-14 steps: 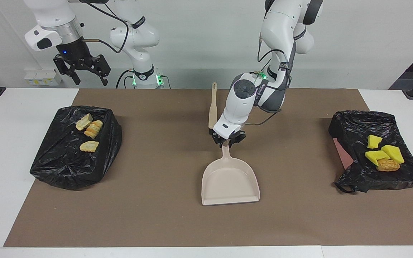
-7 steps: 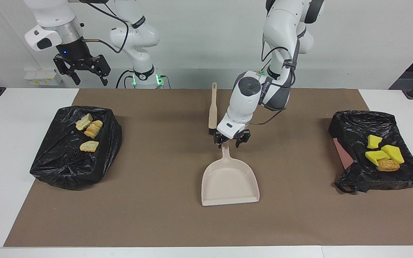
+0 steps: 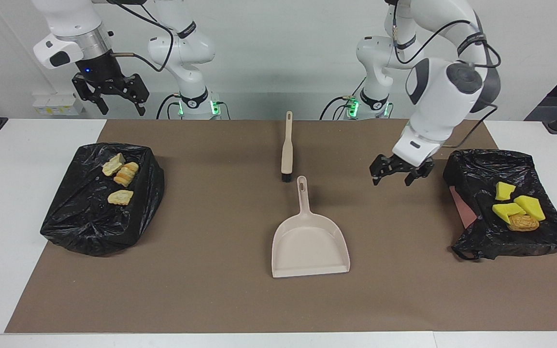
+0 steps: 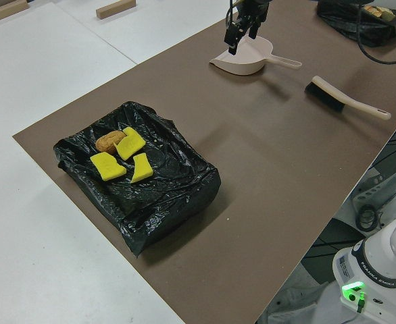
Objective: Sweep and dump trash in bin
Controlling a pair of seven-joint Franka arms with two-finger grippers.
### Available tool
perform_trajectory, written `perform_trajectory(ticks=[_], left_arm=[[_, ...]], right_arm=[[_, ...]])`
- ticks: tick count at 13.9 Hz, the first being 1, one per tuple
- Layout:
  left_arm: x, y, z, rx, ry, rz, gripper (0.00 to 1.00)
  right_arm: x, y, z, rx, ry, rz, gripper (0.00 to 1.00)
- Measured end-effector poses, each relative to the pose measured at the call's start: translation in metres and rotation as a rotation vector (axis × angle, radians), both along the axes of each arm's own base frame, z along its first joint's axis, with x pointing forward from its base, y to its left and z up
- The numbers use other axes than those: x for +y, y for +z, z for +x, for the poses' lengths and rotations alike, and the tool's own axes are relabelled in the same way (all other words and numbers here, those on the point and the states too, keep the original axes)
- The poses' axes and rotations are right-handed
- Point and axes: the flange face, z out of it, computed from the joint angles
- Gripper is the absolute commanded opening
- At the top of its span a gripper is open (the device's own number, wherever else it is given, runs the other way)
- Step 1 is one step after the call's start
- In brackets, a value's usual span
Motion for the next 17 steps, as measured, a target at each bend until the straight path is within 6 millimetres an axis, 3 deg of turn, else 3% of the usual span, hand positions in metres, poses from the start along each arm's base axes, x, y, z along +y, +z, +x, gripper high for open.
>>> perform_trajectory(ticks=[4,7,12,15,17], left_arm=[[0.010,0.006,-0.003,0.004,-0.040,0.003,1.00],[0.040,0.025,-0.010,0.024,-0.070,0.007,1.00],[0.086,0.077,-0.031,0.060,-0.100,0.009,1.00],[0.121,0.085,-0.037,0.071,-0.144,0.057,1.00],[0.126,0.092,-0.039,0.079,-0.155,0.078,1.00]], right_arm=[[0.000,0.000,0.000,0.000,0.000,0.000,1.00],[0.000,0.000,0.000,0.000,0.000,0.000,1.00],[0.000,0.000,0.000,0.000,0.000,0.000,1.00],[0.000,0.000,0.000,0.001,0.000,0.000,1.00],[0.000,0.000,0.000,0.001,0.000,0.000,1.00]])
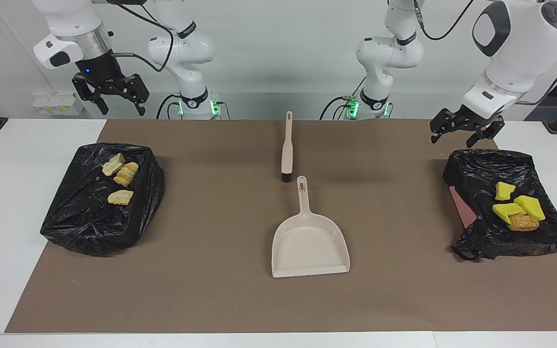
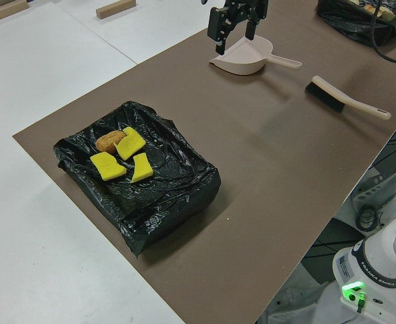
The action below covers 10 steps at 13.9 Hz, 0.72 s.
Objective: Sweep and dump trash in bin
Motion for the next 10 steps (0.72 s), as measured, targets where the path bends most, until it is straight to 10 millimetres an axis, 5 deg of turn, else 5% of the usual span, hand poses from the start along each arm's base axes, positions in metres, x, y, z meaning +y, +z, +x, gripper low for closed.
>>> perform_trajectory(ticks=[10], left_arm=[[-0.0039,0.0099,-0.0027,0.040,-0.009,0.005,1.00]], right_arm=[[0.0000,-0.0002,0.0000,0.000,0.000,0.000,1.00]])
